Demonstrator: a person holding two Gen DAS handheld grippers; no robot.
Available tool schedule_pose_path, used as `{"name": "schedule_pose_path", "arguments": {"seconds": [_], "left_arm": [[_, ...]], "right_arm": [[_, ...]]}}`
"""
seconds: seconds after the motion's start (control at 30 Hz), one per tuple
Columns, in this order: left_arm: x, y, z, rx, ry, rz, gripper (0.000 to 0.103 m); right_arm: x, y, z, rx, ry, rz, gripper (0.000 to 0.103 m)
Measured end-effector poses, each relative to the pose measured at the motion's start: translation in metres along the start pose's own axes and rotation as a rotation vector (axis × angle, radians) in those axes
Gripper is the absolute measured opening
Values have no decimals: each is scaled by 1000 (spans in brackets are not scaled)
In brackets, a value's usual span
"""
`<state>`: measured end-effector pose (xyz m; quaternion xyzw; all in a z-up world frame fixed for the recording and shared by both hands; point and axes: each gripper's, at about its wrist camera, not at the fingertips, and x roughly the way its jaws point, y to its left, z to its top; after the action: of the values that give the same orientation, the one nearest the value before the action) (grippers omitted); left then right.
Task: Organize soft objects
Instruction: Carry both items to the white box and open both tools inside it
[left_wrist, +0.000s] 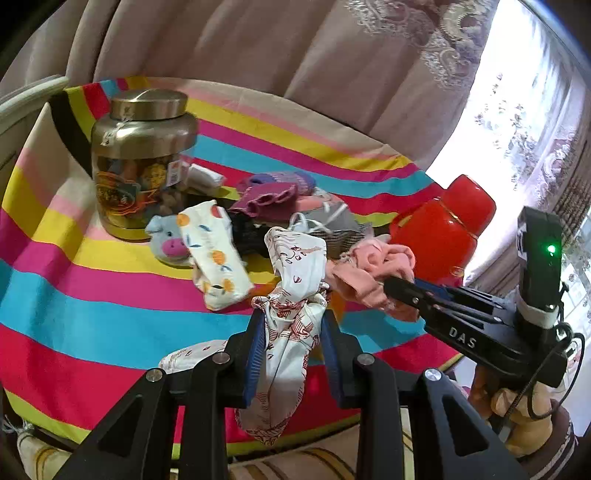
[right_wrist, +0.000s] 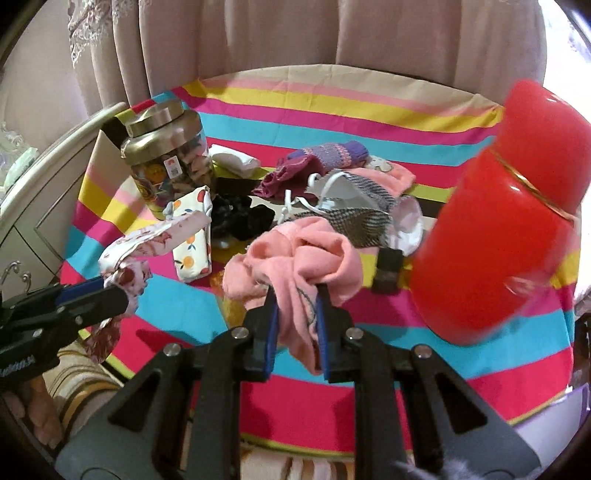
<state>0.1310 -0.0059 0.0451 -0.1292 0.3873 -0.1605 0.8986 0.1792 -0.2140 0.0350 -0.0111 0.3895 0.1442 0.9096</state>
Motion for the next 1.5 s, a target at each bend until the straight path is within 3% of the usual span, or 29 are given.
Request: {"name": "schedule_pose_path", "arguments": {"seconds": [0.4,0.67,1.03,1.37,1.47,1.5], "left_arm": [[-11,-66,-15,83,12,-94,31],[-6,-124,-25,169,50,-168,31],[15,-225,-44,357,118,-274,31],[44,-316,-65,543,182,-382,31],[58,-339,-69,587,217,-419,39],[64,-345,-71,599,228,-417,46]], "right_arm": [[-72,-63,-40,129,-39,-71,22],[-121,-126,-77,217,-55,-178,22],[-179,-227,-125,407,-51,-363,22],[-207,-278,-147,505,-51,-479,23],[-212,-288,-151,519,-53,-506,23],[-211,-292,-151,522,-53,-507,24]]}}
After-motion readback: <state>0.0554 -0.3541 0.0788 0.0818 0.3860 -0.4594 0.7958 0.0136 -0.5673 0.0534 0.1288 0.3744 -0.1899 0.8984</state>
